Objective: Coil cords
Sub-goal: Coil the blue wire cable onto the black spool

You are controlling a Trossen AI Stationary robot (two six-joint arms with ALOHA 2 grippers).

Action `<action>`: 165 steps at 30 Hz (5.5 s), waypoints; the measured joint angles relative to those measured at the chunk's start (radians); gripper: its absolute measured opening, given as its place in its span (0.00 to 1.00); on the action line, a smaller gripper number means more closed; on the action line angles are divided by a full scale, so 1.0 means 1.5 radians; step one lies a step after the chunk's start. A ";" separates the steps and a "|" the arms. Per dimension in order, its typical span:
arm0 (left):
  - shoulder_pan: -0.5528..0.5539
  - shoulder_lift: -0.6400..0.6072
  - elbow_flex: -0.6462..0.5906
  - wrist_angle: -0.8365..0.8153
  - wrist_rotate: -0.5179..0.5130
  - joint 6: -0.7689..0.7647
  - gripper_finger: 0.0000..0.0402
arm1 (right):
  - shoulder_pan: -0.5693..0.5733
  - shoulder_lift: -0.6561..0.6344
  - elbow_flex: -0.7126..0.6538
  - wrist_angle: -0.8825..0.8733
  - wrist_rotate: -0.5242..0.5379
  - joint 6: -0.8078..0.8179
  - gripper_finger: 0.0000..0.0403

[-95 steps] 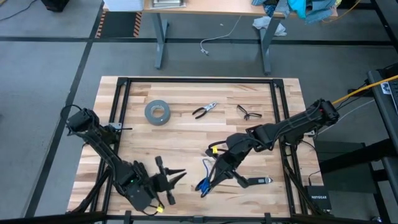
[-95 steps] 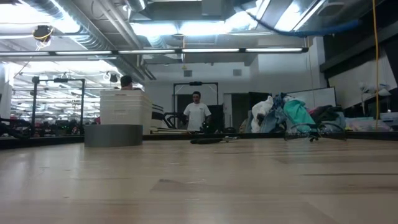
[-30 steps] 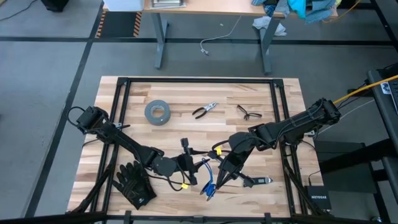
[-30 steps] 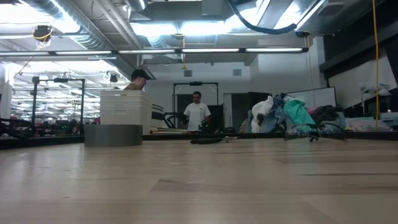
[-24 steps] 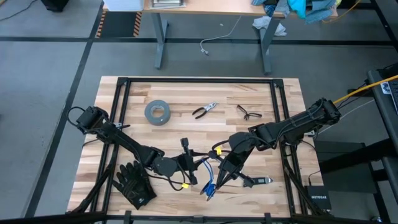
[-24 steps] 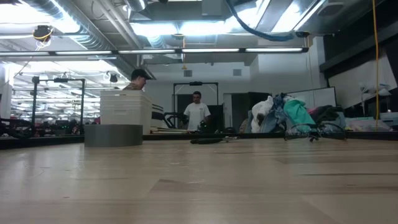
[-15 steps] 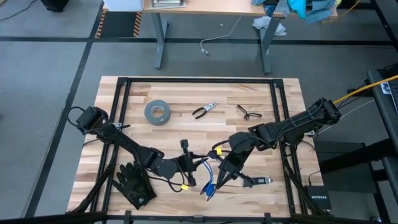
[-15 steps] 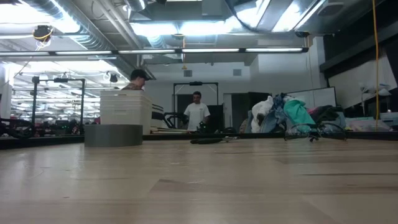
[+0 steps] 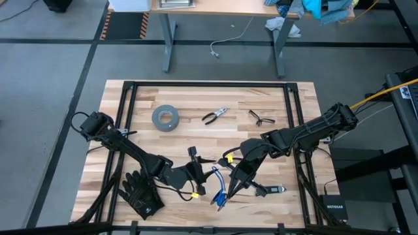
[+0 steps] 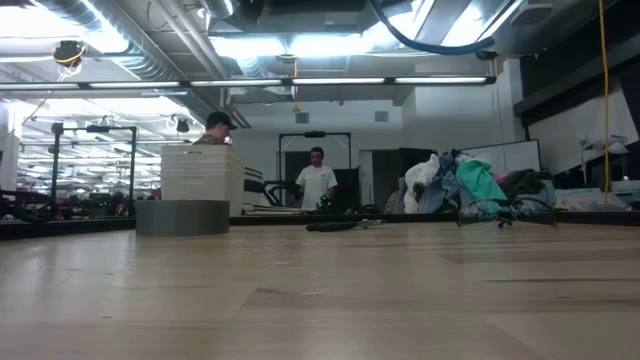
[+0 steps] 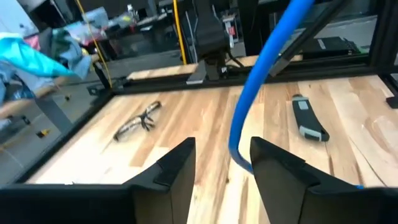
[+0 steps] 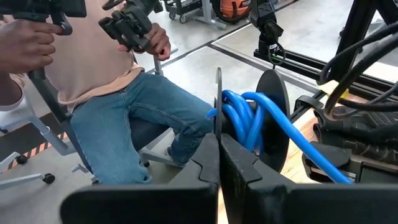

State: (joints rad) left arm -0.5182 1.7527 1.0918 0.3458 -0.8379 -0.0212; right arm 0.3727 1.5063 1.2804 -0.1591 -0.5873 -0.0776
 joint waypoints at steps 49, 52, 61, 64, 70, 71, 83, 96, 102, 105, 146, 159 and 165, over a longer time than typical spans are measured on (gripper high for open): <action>0.003 0.001 0.000 -0.134 0.171 -0.134 0.00 | 0.001 0.000 0.000 0.030 0.203 -0.075 0.00; -0.013 0.001 0.000 -0.146 0.172 -0.139 0.00 | 0.001 0.000 0.000 0.012 0.227 -0.074 0.00; -0.039 0.001 0.000 -0.166 0.173 -0.124 0.00 | 0.001 0.000 0.000 -0.062 0.302 -0.055 0.00; -0.039 -0.004 0.000 -0.166 0.174 -0.124 0.00 | 0.001 0.000 0.000 -0.082 0.317 -0.049 0.00; -0.048 -0.037 0.000 -0.176 0.175 -0.117 0.00 | -0.001 0.000 0.000 -0.126 0.340 -0.036 0.00; -0.051 -0.040 0.000 -0.178 0.175 -0.117 0.00 | -0.001 0.000 0.000 -0.129 0.343 -0.034 0.00; -0.100 -0.060 0.000 -0.281 0.174 -0.210 0.00 | 0.000 0.000 0.000 -0.177 0.368 -0.015 0.00; -0.146 -0.126 0.000 -0.329 0.147 -0.238 0.00 | 0.000 0.001 0.000 -0.213 0.364 0.013 0.00; -0.149 -0.162 0.000 -0.333 0.131 -0.172 0.00 | 0.000 0.002 0.000 -0.209 0.343 0.016 0.00; -0.143 -0.180 0.000 -0.342 0.117 -0.128 0.00 | 0.000 0.009 0.000 -0.208 0.331 0.019 0.00; -0.028 -0.103 0.000 -0.125 0.169 0.421 0.00 | -0.019 0.115 -0.001 0.039 0.086 -0.024 0.00; -0.009 -0.093 0.000 -0.133 0.331 0.403 0.00 | -0.018 0.115 -0.001 0.061 0.041 -0.076 0.00; 0.004 -0.089 0.000 -0.126 0.381 0.388 0.00 | -0.017 0.115 -0.001 0.074 0.024 -0.091 0.00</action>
State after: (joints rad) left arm -0.5120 1.6195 1.0922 0.1572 -0.2670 0.5612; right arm 0.3466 1.6783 1.2797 -0.0479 -0.5514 -0.2143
